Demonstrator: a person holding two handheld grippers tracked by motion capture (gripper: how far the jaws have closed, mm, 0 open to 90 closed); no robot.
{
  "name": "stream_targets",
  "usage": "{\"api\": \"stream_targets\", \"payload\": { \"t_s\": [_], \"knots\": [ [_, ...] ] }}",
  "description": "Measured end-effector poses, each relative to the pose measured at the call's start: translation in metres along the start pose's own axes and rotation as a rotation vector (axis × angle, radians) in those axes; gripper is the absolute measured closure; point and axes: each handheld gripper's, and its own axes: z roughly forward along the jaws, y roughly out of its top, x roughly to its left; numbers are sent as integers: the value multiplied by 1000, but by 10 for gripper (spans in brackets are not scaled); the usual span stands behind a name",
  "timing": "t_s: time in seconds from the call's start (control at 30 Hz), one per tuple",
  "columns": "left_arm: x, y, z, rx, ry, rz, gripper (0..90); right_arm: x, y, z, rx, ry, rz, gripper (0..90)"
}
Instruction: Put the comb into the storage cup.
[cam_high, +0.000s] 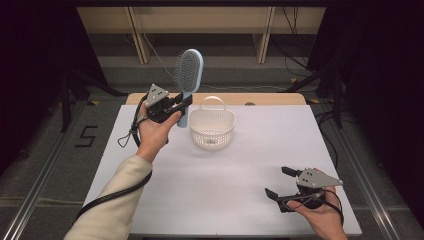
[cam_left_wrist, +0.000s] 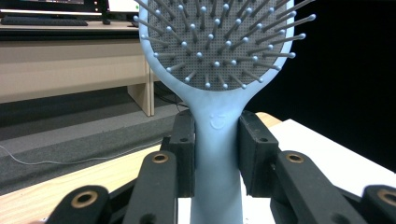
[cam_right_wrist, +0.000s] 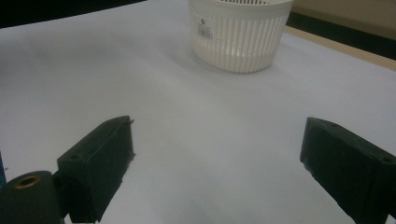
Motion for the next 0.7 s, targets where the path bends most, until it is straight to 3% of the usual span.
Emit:
{"api": "stream_targets", "payload": {
  "t_s": [0.7],
  "knots": [
    [-3, 4, 6, -6, -7, -3, 696, 0, 0, 0, -1, 4, 0, 104]
  ]
}}
